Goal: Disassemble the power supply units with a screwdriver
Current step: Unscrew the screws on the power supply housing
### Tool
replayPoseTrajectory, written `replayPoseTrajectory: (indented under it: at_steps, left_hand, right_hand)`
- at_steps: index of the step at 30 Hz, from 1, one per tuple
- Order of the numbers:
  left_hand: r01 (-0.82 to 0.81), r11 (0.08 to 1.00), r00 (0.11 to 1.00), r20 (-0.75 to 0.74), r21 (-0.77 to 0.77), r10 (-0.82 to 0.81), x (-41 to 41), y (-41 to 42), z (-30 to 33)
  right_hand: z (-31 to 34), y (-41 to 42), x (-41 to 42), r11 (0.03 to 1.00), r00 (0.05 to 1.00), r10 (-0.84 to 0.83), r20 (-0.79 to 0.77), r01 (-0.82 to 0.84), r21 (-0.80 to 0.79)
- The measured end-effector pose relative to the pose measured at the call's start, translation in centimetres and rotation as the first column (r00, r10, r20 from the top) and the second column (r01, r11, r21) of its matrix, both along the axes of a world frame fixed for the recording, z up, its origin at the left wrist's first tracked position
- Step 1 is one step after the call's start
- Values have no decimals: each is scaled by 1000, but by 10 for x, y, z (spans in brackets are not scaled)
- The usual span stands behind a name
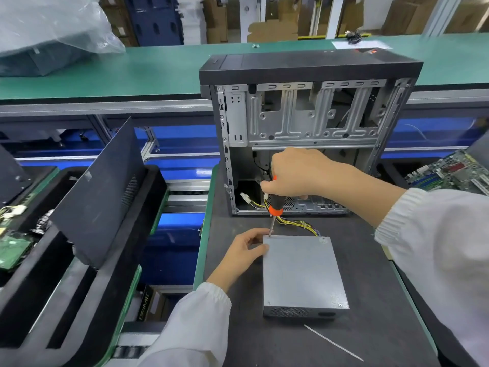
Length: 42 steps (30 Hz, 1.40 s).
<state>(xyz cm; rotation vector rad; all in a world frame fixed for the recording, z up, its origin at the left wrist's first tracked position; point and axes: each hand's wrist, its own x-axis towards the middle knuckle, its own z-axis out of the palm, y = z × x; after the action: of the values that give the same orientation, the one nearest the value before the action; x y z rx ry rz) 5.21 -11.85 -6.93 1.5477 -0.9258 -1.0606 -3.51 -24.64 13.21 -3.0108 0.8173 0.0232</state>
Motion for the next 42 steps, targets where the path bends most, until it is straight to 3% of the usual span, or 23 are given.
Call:
replayPoseTrajectory:
  at_steps: [5,11,15,18,20,23,25,28,32,39,42]
  left_hand:
    - [14,998,998,63,-53,-10,9,-7,17]
    - [89,994,992,95,-58,-83,21,-11,30]
    - [146,980,989,-11,-135,-149,12,-16,38]
    - [114,981,993,53,-154,-107,7,-22,39]
    - [91,984,993,90,-156,-77,7,-25,37]
    - [76,986,989,134,-146,-56,7,-26,36]
    - [78,987,983,174,-140,-53,7,-26,36]
    - [49,989,986,165,-137,-26,7,-26,33]
    - [6,985,995,103,-170,11,8,-25,29]
    - [-29,982,997,70,-186,43,9,-30,31]
    - [-31,981,992,112,-193,53,9,-32,32]
  right_hand:
    - [7,-4,8,1000,989,4,-149,-5,-11]
    - [14,-12,5,965,924,262,-279,-246,91]
    - [23,-12,4,933,876,358,-322,-327,150]
    - [24,-9,6,916,860,400,-317,-368,159]
    - [25,-5,6,927,882,371,-290,-329,182]
    - [28,0,3,971,952,115,-285,-47,234]
    - [25,5,4,992,949,-22,-313,59,109]
    - [15,10,11,996,967,34,-251,-55,-76]
    - [16,5,17,976,955,173,-241,-200,-90]
    - [27,-5,17,937,831,342,-439,-334,100]
    - [30,-3,18,918,807,395,-439,-363,159]
